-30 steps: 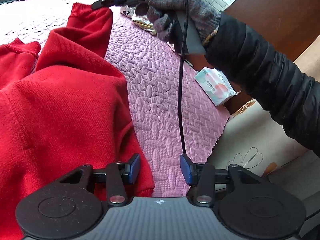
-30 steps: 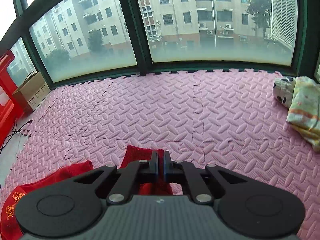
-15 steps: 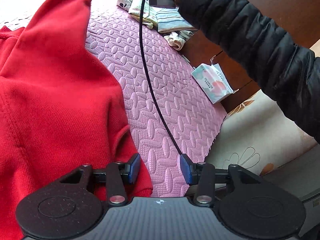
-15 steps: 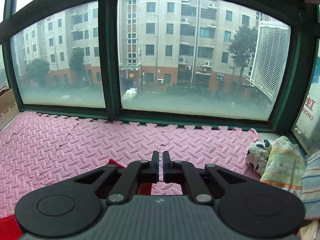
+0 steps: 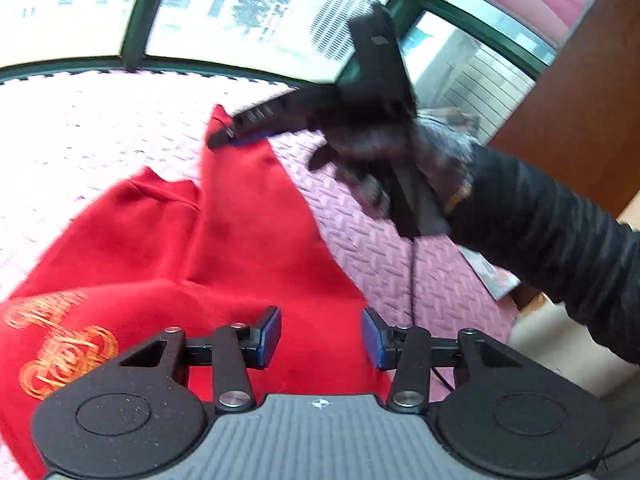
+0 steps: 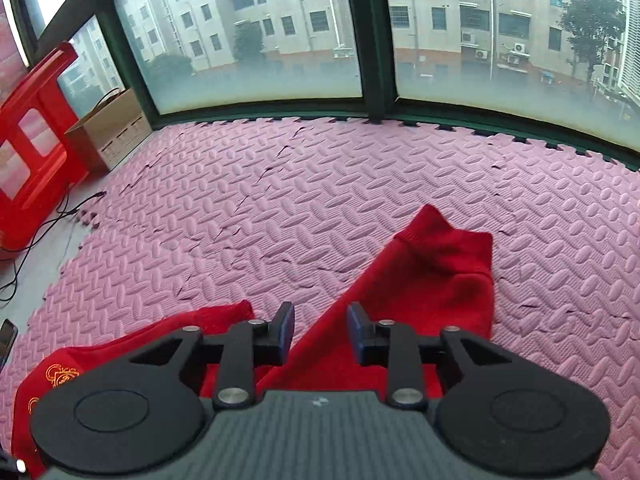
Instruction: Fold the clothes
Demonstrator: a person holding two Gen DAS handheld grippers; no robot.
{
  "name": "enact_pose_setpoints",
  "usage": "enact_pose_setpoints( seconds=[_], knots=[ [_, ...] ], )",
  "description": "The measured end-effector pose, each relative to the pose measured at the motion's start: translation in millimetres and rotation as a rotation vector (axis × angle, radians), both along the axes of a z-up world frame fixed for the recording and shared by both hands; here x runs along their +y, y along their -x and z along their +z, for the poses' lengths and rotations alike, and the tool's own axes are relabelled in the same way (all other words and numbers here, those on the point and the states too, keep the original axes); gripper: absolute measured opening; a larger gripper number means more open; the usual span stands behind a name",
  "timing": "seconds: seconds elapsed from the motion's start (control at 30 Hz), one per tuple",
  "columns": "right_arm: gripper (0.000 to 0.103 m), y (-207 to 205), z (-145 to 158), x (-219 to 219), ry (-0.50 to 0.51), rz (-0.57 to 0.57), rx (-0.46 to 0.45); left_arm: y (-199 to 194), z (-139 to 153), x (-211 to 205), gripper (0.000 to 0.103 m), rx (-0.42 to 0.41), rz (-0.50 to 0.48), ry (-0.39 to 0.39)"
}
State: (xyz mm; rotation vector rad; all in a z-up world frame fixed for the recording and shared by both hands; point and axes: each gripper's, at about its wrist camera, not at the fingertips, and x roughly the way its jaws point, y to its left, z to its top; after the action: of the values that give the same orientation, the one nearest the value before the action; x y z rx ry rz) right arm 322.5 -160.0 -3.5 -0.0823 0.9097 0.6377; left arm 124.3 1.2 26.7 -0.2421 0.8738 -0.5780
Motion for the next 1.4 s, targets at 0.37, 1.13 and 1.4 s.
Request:
enact_pose_setpoints(
  seconds=[0.37, 1.13, 1.4],
  knots=[
    [0.057, 34.3, -4.5, -10.8, 0.003, 0.05, 0.039, -87.6, 1.2, 45.4, 0.048, -0.055, 0.213, -0.198],
    [0.076, 66.2, -25.5, -47.6, -0.005, 0.046, 0.076, -171.5, -15.6, 69.8, 0.01, -0.058, 0.273, -0.309],
    [0.078, 63.6, -32.2, -47.1, 0.003, 0.055, 0.081, -206.7, -0.6, 154.2, 0.01, -0.059, 0.564, -0.19]
  ],
)
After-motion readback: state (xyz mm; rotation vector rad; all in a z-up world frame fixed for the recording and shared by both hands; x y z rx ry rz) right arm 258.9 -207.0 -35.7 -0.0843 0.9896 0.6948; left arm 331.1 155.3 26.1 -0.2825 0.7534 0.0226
